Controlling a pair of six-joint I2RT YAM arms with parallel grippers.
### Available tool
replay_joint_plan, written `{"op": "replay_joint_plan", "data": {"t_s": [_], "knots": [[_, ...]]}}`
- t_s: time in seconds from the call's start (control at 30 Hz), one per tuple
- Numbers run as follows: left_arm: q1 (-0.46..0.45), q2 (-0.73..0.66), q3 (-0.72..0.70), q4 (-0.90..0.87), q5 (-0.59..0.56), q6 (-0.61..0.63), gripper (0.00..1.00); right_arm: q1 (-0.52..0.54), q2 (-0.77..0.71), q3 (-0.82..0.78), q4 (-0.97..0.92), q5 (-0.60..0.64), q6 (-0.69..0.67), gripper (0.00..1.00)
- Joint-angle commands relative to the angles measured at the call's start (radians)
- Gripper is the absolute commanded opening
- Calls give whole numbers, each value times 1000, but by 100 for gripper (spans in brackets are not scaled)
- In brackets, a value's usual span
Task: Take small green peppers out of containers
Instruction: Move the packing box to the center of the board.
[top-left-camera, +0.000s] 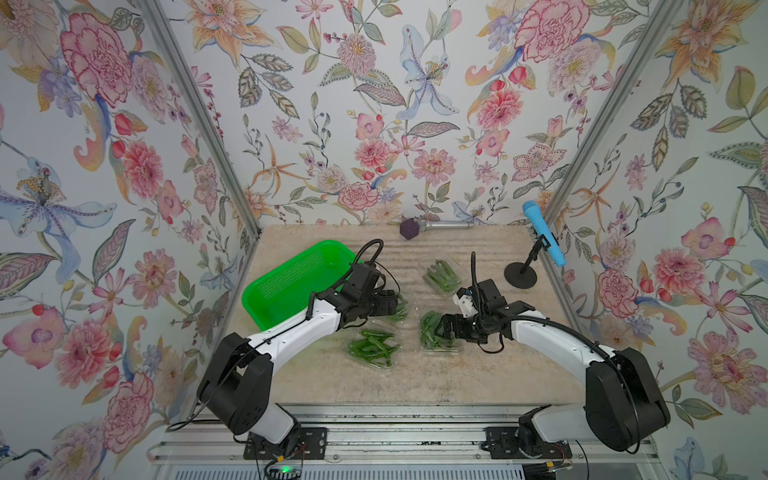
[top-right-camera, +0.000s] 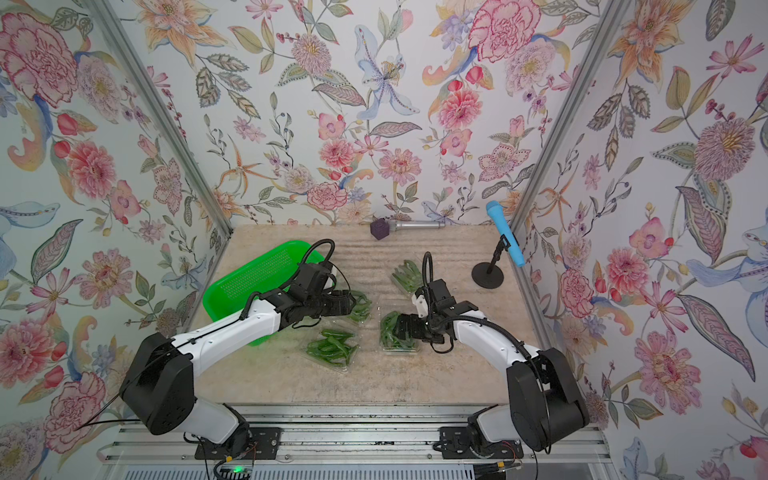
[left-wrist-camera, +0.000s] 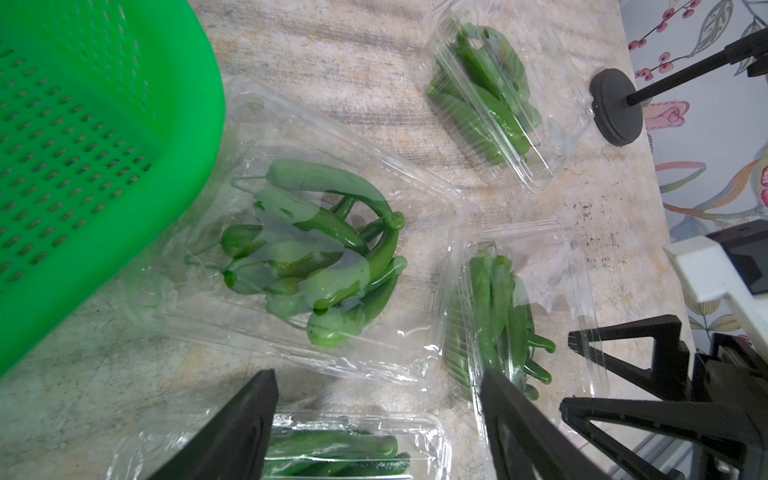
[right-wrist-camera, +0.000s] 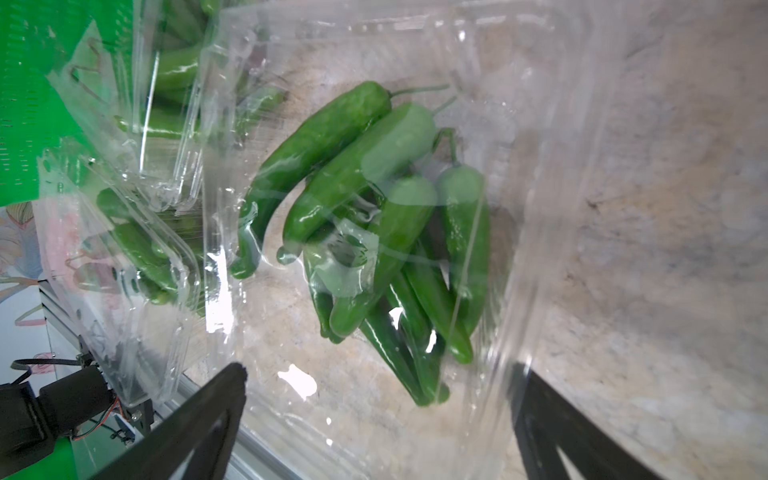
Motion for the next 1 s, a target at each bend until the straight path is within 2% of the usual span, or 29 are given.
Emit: {"op": "replay_joint_plan", "data": {"t_s": [0.0,0.47,0.97], "knots": [[-15,-2,-22,24,4,-10,81,10,22,24,-12,34,7,100],[-80,40,22,11,18,12,79,-10,98,31,-70,187,2,97],[-170,163,116,-8,35,27,78,-154,51,-46,-115,214,-52,95]]}}
